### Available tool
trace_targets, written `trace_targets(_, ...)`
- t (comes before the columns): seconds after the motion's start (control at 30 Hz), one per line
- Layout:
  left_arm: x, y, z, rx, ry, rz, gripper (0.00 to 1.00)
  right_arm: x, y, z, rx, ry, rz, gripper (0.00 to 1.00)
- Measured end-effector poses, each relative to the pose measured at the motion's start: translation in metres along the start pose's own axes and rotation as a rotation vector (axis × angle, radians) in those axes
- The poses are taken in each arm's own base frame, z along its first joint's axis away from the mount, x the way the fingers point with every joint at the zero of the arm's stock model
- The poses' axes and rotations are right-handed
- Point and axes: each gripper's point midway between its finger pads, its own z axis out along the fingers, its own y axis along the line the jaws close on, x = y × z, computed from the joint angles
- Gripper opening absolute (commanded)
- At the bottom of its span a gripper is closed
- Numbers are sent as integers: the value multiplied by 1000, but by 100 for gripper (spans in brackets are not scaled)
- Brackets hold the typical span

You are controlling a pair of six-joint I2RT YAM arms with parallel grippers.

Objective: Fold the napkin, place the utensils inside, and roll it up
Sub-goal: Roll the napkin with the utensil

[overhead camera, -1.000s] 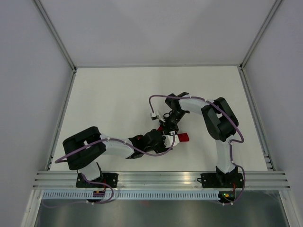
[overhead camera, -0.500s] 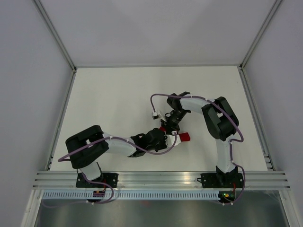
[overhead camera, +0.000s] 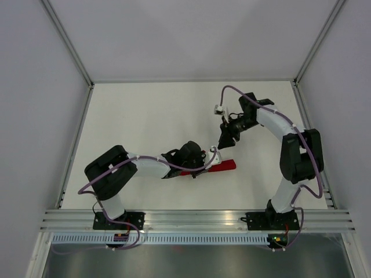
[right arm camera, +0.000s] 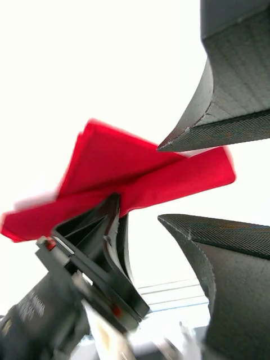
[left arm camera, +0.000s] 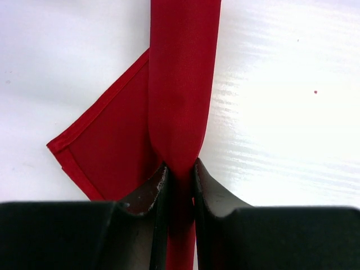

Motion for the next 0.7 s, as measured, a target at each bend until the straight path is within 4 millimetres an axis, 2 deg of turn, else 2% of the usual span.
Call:
trace_targets(0.07,-1,2,3,40,-2,-43,2,-10,-7,-28,72,-80,1,54)
trace_targets(0.17,-2,5,4,103,-5,-107,2,-11,-10,-61,182,-156,-11,55)
trace_targets(0.27,-2,7,5,176,-5,-181,2,0,-2,-73,286,-184,-58,60)
trace_targets(0.47,1,11,3,319,6,-324,2,34,29,-65,464,-177,-232,61)
trace_targets(0.57,2,10,2,387,14,-384,2,35,40,-47,491,-149,-343,61)
trace_targets(0.7,3,11,2,464,32,-470,2,37,49,-13,483,-84,-465,60)
